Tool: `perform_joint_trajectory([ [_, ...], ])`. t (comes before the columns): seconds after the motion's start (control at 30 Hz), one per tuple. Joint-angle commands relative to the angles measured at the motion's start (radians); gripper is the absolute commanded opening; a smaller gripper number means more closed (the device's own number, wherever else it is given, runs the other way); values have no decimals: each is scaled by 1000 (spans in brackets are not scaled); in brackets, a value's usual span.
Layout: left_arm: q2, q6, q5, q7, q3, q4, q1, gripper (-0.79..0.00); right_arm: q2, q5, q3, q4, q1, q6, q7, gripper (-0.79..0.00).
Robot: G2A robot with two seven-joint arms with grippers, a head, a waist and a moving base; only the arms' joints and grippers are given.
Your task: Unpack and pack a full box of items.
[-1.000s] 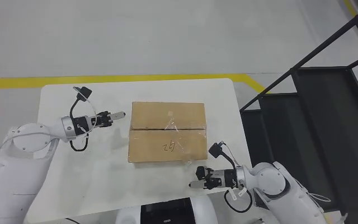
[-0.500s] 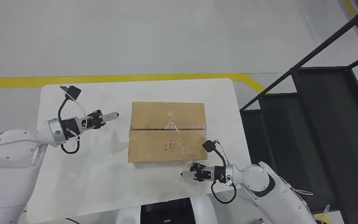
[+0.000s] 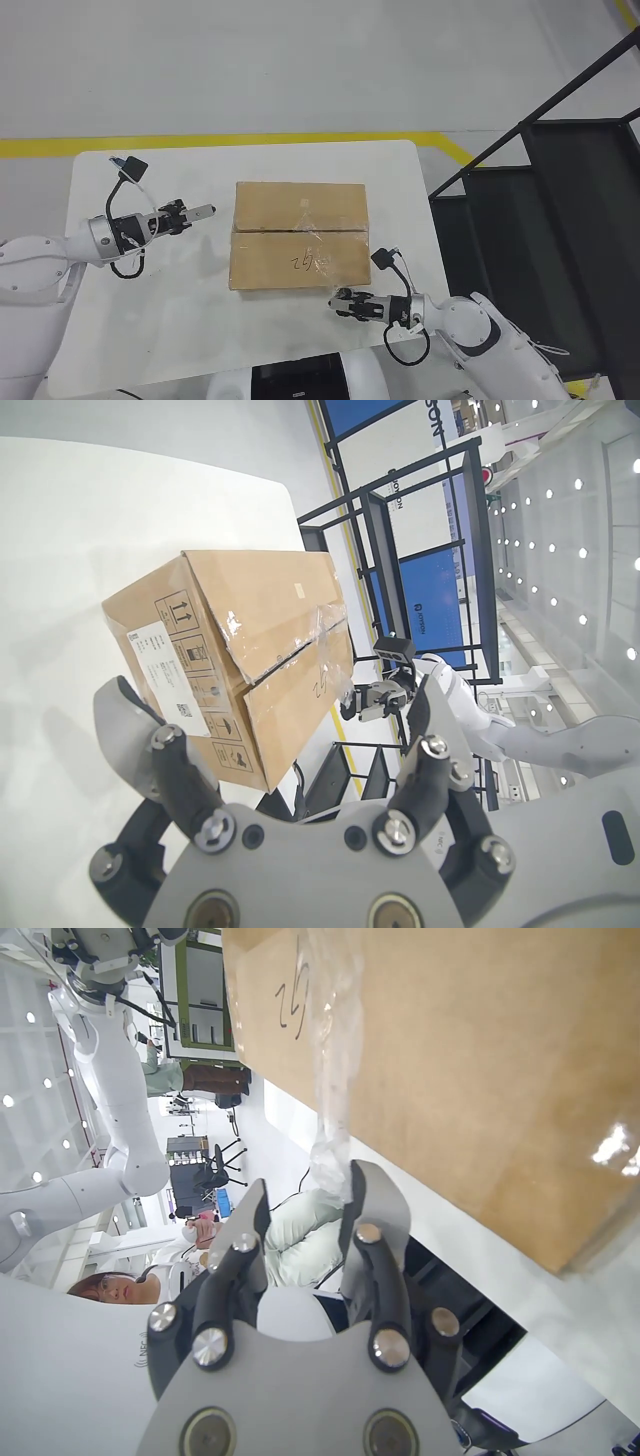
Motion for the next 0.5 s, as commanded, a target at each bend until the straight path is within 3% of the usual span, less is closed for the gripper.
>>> perform_joint_trajectory([
  [0.0,1,2,2,1,0,-2,3,0,1,1,5,-10,-7,0,-1,-785],
  [0.27,3,2,-16,-9,-6,-9,9,0,5,19,22,-75,-3,-29,-10,-785],
  [0.47,0,-7,-135,-43,1,-13,-17,0,7,24,41,-148,59,-80,3,-785],
])
